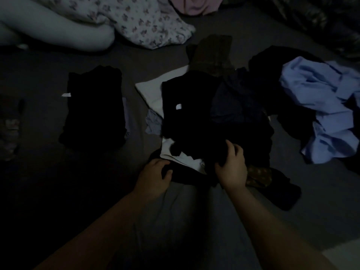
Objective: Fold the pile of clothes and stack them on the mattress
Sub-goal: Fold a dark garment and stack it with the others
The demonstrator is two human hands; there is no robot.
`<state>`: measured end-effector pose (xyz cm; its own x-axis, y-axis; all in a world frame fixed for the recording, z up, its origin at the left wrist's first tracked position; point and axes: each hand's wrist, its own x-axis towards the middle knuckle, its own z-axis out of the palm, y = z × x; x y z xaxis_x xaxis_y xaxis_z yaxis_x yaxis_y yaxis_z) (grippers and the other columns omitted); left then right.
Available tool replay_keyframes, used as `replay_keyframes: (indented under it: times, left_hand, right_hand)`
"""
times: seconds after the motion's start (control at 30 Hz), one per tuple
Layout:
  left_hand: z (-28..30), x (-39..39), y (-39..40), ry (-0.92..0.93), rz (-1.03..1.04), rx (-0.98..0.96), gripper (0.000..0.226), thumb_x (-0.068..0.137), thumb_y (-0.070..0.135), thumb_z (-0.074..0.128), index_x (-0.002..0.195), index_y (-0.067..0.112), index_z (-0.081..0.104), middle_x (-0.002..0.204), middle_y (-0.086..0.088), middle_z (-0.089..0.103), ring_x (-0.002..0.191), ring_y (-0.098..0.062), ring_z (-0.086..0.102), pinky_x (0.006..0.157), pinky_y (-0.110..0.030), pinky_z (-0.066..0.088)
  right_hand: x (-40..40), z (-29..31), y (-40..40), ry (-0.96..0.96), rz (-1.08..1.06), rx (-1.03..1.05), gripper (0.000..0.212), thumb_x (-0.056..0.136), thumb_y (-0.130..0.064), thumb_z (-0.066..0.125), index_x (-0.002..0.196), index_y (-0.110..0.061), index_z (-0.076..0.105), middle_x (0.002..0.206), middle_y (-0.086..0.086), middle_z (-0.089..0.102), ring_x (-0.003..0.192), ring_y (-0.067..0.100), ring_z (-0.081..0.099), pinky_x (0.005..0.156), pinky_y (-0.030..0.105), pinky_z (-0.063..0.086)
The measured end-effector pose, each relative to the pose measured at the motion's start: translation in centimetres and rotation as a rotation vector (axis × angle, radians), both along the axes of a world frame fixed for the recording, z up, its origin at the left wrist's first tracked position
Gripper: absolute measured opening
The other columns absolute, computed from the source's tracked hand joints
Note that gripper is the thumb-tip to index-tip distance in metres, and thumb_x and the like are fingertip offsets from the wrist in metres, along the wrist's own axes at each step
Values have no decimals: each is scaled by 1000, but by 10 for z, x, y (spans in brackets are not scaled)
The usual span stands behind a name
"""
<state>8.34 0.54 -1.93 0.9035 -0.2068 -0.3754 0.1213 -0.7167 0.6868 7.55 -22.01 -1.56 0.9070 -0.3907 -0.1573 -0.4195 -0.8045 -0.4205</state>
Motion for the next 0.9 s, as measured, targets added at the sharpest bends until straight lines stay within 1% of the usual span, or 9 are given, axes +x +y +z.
replay_keyframes:
  times: [0.1, 0.2, 0.3, 0.43, 0.57, 0.7, 0.77, 0.83, 0.9]
  left_hand:
    - [8, -11, -7, 50, 57, 1, 34, 94, 23, 53, 126, 12, 56, 129, -9, 53, 117, -21, 51, 97, -25, 38]
    - [19, -23, -22, 146, 103, -98, 29, 95, 24, 51, 119, 10, 60, 121, -7, 61, 113, -20, 56, 95, -24, 40]
    - [30, -35, -33, 425, 383, -403, 19, 94, 36, 51, 97, 20, 62, 100, -1, 64, 106, -23, 59, 90, -30, 44]
    - [25, -57, -15, 823, 640, -704, 39, 84, 54, 57, 107, 23, 62, 102, 0, 69, 96, -18, 65, 83, -32, 53]
    - [6, -97, 29, 652, 731, -589, 22, 93, 18, 56, 110, 4, 61, 86, -9, 65, 71, -16, 62, 58, -19, 52]
    - [0, -127, 82, 550, 926, -554, 21, 94, 8, 52, 113, 2, 60, 105, -19, 65, 84, -26, 61, 83, -37, 49]
    - [4, -137, 104, 561, 987, -596, 18, 94, 10, 53, 110, 7, 60, 98, -13, 66, 71, -20, 66, 72, -33, 53]
    - [8, -144, 123, 577, 1011, -629, 13, 93, 15, 56, 105, 11, 61, 80, -5, 68, 54, -10, 66, 52, -22, 54]
    - [9, -147, 139, 586, 1018, -665, 18, 94, 18, 54, 109, 8, 60, 77, -5, 66, 57, -11, 65, 45, -17, 50]
  right_hand:
    - [-9, 7, 2, 107, 30, 79, 57, 86, -16, 56, 139, -21, 38, 130, 11, 52, 114, 31, 54, 87, 40, 48]
    - [-25, 16, 18, 18, 99, 215, 52, 87, -10, 54, 138, -17, 46, 131, 8, 56, 119, 26, 54, 95, 33, 44]
    - [-49, 19, 46, -11, 192, 345, 46, 89, -10, 56, 134, -8, 50, 134, 10, 55, 124, 22, 52, 101, 24, 37]
    - [-94, 16, 91, 64, 357, 524, 44, 86, -10, 58, 130, -6, 54, 123, 8, 60, 113, 18, 57, 91, 10, 35]
    - [-136, 9, 138, 166, 451, 730, 38, 84, -15, 60, 121, -8, 62, 93, -16, 53, 89, -1, 53, 76, -2, 34]
    - [-163, -1, 168, 326, 363, 872, 17, 89, -7, 60, 104, -6, 69, 89, -9, 64, 78, -11, 59, 77, 4, 41]
    - [-171, -14, 164, 335, 223, 833, 15, 90, -2, 57, 91, -13, 68, 86, -11, 64, 78, -14, 59, 79, 7, 43]
    - [-176, -30, 151, 319, -1, 730, 6, 88, -8, 62, 89, -14, 64, 90, 1, 67, 87, 1, 64, 86, 23, 48]
    - [-176, -43, 139, 327, -208, 692, 27, 84, -23, 70, 103, -6, 61, 101, 10, 66, 100, 21, 63, 91, 36, 48]
